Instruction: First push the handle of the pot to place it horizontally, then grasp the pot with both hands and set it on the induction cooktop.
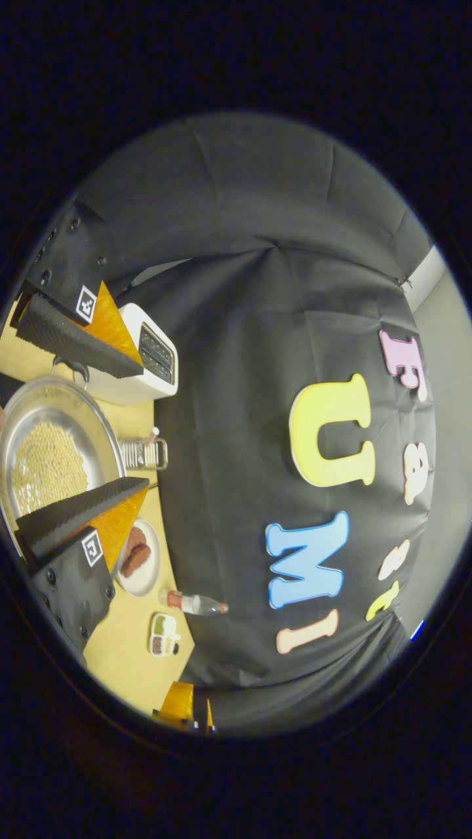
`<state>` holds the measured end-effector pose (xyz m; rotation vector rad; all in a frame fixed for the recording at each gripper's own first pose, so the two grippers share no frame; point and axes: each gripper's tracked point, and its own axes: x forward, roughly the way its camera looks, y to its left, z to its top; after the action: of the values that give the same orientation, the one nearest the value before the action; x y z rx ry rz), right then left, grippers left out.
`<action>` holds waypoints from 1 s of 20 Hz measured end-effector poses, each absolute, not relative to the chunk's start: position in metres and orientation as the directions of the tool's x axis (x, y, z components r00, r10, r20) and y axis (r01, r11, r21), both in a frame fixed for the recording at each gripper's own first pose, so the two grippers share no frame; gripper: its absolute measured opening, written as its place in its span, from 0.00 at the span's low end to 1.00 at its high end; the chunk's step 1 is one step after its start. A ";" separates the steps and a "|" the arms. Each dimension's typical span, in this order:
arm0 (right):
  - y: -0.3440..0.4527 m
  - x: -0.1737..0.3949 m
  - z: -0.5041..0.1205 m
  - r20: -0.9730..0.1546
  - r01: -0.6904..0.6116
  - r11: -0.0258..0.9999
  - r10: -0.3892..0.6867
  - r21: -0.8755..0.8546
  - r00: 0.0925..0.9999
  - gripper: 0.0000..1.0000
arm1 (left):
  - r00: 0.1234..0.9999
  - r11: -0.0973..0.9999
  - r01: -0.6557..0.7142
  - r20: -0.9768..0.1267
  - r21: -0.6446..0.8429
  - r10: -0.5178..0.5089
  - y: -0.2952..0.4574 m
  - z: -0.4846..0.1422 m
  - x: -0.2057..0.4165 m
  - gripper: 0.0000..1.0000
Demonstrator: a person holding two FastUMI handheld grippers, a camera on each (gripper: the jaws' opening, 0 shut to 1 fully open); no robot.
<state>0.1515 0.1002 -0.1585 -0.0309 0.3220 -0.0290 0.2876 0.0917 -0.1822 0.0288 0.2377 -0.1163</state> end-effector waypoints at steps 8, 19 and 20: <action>-0.013 0.076 -0.088 -0.200 0.056 0.998 -0.061 -0.029 0.978 0.99 | 0.988 0.991 0.132 -0.086 -0.008 -0.132 -0.013 -0.081 0.187 0.98; -0.062 -0.013 -0.035 -0.105 -0.013 0.999 0.009 -0.039 0.994 0.99 | 0.994 0.994 0.105 0.000 0.013 -0.105 -0.073 -0.013 0.053 0.98; -0.062 -0.019 -0.033 -0.102 -0.012 0.999 0.008 -0.038 0.995 0.99 | 0.994 0.994 0.106 0.004 0.009 -0.106 -0.073 -0.009 0.046 0.94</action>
<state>-0.0188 -0.0619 -0.0325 -0.0384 0.1021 0.0099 0.0457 -0.0730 -0.0093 0.0091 -0.0042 -0.1066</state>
